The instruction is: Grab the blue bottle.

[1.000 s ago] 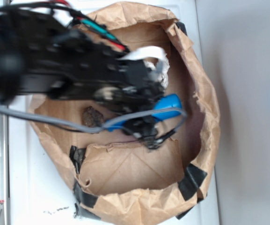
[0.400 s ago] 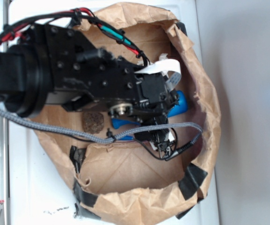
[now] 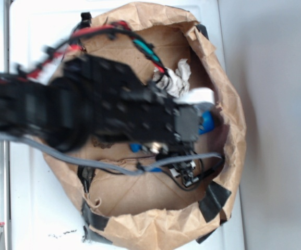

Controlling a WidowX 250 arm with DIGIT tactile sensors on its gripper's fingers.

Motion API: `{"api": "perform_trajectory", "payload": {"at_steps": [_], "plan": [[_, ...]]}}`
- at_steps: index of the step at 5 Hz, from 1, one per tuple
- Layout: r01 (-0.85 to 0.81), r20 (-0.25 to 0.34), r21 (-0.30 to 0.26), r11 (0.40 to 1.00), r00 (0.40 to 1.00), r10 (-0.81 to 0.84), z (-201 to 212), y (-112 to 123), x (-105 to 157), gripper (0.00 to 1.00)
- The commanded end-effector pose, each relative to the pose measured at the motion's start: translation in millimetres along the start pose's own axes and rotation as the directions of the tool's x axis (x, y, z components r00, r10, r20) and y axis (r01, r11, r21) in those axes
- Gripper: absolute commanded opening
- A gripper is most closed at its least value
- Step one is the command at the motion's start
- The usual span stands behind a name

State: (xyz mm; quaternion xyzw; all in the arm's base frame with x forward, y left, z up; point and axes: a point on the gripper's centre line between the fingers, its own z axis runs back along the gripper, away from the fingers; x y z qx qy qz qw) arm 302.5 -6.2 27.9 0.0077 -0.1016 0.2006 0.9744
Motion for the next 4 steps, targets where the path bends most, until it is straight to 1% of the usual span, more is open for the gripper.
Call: {"api": "perform_trajectory", "payload": {"at_steps": [1, 2, 3, 4], "plan": [[-0.003, 0.099, -0.011, 1.0, 0.995, 0.004, 12.3, -4.5, 10.3, 0.0], [0.01, 0.13, -0.082, 0.997, 0.991, 0.001, 21.6, 1.0, 4.3, 0.0], [0.047, 0.199, -0.197, 0.979, 0.98, -0.007, 35.8, 14.3, -4.7, 0.0], [0.053, 0.217, -0.272, 0.961, 0.976, 0.008, 85.8, 22.2, -7.4, 0.0]]}}
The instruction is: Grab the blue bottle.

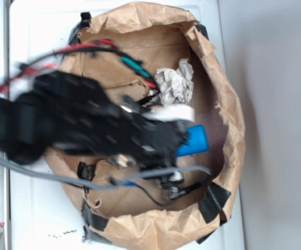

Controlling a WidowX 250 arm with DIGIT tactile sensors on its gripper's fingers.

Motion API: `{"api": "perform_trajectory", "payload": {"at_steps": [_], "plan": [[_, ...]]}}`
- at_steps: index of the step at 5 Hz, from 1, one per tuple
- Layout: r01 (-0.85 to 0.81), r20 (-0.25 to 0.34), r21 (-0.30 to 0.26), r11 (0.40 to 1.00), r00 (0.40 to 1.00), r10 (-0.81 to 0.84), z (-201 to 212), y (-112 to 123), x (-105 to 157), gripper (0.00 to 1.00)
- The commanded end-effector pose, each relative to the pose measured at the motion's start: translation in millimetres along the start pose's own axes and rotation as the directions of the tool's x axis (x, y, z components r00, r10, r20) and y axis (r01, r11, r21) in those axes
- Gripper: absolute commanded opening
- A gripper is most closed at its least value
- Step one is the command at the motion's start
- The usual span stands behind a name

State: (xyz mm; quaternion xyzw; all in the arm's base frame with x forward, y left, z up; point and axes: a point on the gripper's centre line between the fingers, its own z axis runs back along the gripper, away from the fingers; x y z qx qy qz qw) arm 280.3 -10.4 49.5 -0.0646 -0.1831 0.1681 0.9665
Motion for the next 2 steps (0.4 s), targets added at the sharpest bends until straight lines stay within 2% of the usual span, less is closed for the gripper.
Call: {"api": "perform_trajectory", "payload": {"at_steps": [1, 2], "plan": [[-0.002, 0.029, -0.146, 0.989, 1.0, 0.007, 114.3, 6.9, 16.0, 0.0], [-0.002, -0.026, -0.111, 0.994, 1.0, -0.001, 158.1, 8.3, 48.9, 0.0]]}}
